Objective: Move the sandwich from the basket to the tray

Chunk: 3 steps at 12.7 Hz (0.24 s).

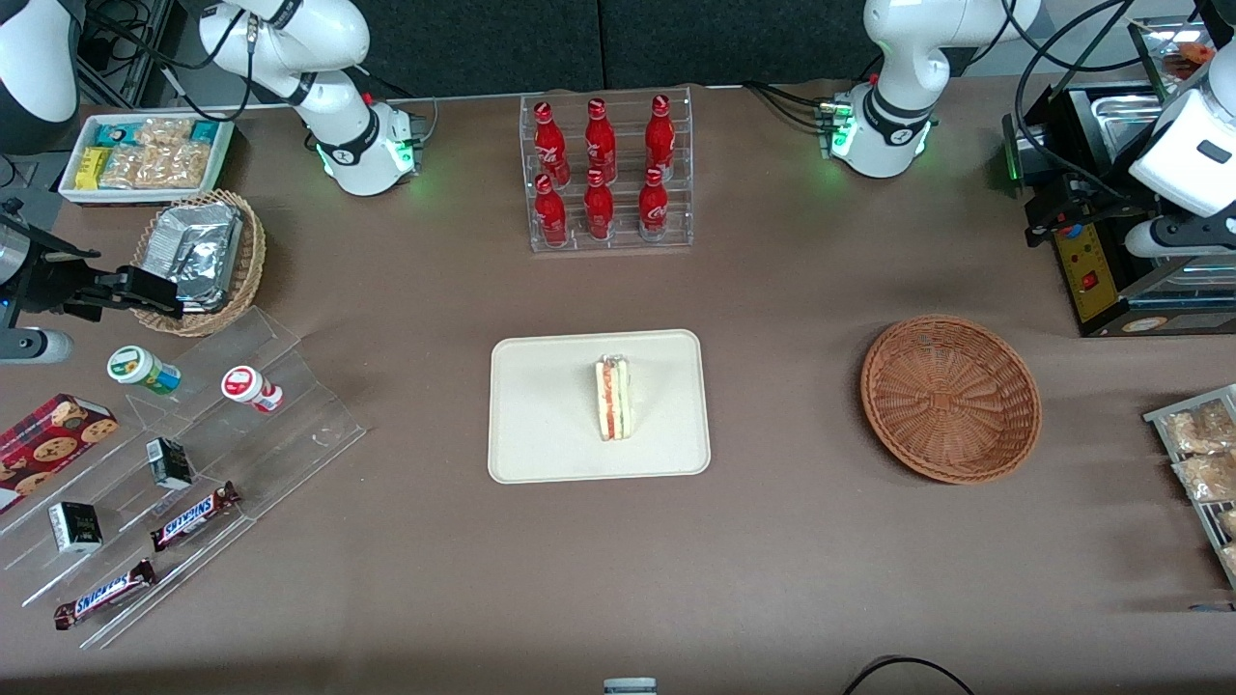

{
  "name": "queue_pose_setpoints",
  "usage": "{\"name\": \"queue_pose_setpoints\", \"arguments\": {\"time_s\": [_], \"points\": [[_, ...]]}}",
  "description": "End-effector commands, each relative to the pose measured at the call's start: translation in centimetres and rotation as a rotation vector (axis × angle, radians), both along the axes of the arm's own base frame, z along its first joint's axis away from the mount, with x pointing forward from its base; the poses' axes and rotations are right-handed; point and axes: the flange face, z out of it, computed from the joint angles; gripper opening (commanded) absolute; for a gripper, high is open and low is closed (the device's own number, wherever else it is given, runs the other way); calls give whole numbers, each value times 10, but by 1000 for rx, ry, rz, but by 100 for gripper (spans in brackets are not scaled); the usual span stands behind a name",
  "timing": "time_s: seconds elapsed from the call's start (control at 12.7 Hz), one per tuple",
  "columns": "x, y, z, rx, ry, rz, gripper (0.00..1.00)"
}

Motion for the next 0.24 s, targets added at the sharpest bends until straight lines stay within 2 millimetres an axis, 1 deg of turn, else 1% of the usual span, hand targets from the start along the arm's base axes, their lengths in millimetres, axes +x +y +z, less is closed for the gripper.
{"name": "queue_pose_setpoints", "arguments": {"time_s": [0.0, 0.16], "points": [[-3, -6, 9, 16, 22, -17, 100], [-3, -4, 8, 8, 24, -13, 100]]}}
